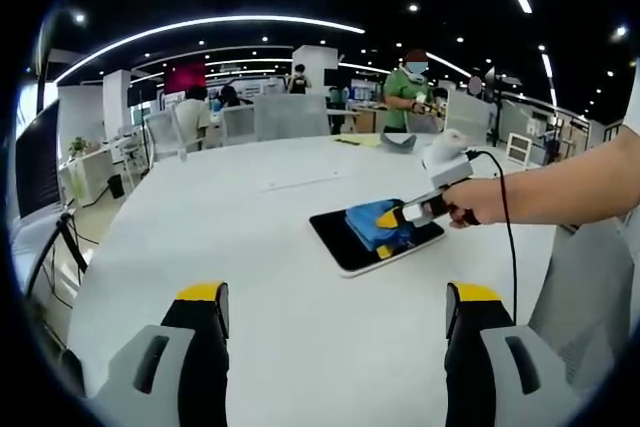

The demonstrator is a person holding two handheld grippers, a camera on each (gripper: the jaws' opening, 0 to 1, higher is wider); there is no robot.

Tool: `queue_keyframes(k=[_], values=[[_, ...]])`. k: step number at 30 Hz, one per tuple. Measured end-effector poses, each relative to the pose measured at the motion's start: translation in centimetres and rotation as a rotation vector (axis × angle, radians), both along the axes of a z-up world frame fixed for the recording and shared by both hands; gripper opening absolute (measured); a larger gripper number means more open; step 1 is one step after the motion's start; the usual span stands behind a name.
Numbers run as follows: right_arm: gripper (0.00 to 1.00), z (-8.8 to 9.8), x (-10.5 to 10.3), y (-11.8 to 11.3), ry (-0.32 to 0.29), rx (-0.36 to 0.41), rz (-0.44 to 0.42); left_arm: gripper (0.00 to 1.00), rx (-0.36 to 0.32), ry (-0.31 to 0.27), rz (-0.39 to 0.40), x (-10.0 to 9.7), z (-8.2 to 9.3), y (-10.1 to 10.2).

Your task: Wipe the mirror surface with the cleaning cloth until all visible marks leave the cleaned area.

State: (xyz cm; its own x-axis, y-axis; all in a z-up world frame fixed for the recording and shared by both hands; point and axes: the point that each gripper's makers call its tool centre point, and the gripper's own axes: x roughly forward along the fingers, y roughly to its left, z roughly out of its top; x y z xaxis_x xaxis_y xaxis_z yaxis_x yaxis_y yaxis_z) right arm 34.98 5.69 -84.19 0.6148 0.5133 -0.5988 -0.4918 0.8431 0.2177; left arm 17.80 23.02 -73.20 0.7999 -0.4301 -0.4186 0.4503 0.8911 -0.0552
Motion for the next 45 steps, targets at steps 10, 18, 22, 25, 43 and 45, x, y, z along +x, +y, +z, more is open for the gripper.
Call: queue_keyframes(k=[10,18,22,25,43,45], values=[[0.01,-0.1,0.0,1.6,0.002,0.004,0.025,0.9,-0.001,0.001,0.01,-0.1,-0.2,0.6],[0.01,-0.1,0.0,2.5,0.006,0.011,0.035,0.9,-0.004,0.002,0.016,-0.2,-0.1,0.6],[0.01,-0.1,0.0,3.2,0.007,0.014,0.045,0.9,-0.005,0.001,0.018,-0.2,0.0,0.6],[0.01,-0.2,0.0,3.7,0.009,0.017,0.053,0.9,-0.006,0.002,0.02,-0.3,0.0,0.8],[0.01,0.1,-0.5,5.7,0.012,0.023,0.075,0.9,-0.01,0.001,0.029,-0.3,-0.1,1.3],[0.01,0.3,-0.9,6.1,0.011,0.021,0.074,0.9,-0.01,0.003,0.027,-0.3,-0.2,1.2]])
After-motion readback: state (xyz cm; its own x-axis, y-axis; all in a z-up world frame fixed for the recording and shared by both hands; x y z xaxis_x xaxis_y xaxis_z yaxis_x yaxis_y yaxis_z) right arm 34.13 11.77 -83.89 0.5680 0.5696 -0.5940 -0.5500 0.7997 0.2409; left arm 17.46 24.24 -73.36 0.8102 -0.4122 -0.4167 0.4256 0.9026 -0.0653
